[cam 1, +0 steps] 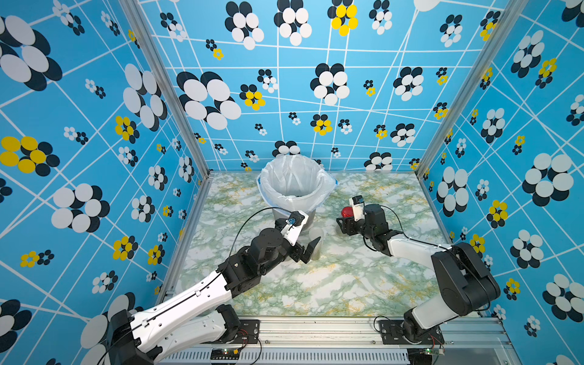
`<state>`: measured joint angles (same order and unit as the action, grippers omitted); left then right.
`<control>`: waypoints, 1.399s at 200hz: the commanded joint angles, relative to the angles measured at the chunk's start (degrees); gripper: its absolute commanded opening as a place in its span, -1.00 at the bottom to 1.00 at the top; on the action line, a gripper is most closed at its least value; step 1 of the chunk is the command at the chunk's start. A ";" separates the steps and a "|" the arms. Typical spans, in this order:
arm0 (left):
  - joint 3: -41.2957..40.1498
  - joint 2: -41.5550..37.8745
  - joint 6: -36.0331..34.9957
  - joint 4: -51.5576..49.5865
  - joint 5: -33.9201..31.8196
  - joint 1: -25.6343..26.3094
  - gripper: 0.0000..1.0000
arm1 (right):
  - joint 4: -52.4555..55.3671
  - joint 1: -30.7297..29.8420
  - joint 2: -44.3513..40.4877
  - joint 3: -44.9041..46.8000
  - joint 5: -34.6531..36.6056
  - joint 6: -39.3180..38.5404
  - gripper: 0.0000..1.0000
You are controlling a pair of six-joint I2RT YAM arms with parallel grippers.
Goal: Empty moldy mung beans from jars
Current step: Pick up the jar from the center of the board.
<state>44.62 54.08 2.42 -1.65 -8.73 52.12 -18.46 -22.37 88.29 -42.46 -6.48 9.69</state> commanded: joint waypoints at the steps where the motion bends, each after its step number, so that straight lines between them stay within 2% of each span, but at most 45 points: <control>1: 1.00 1.63 0.49 1.03 2.45 -0.61 0.99 | 6.86 -0.48 -5.60 -3.24 1.24 -0.65 0.32; 32: 3.63 2.76 -0.17 1.40 6.10 -0.62 0.99 | 17.60 -0.50 -11.05 -8.14 0.40 0.47 0.34; 73: 6.35 6.77 -1.69 2.22 10.33 -1.05 0.99 | 24.89 -0.57 -18.52 -13.63 -1.38 4.23 0.34; 97: 8.88 10.13 -0.07 3.60 16.66 -3.32 0.99 | 28.63 -0.56 -20.72 -17.77 -3.63 6.71 0.33; 124: 12.37 14.58 2.42 6.30 27.33 -6.79 0.99 | 30.89 -0.56 -22.79 -21.35 -7.34 9.55 0.32; 140: 16.34 18.47 1.88 5.08 30.13 -7.48 0.99 | 30.84 -0.57 -23.80 -22.43 -10.20 11.04 0.32; 190: 25.04 27.53 1.27 4.19 34.08 -7.89 0.99 | 30.40 -0.57 -26.48 -24.23 -15.46 12.91 0.28; 241: 27.58 31.73 2.24 7.75 33.13 -8.08 0.99 | 27.14 -0.57 -26.28 -24.10 -20.33 15.49 0.29; 280: 29.25 33.35 2.24 8.92 32.51 -8.34 0.99 | 27.59 -0.54 -26.15 -24.26 -21.45 15.36 0.30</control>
<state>71.61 87.05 3.95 4.67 23.18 44.34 11.11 -22.55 62.78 -65.65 -25.26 24.10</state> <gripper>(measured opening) 0.995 0.735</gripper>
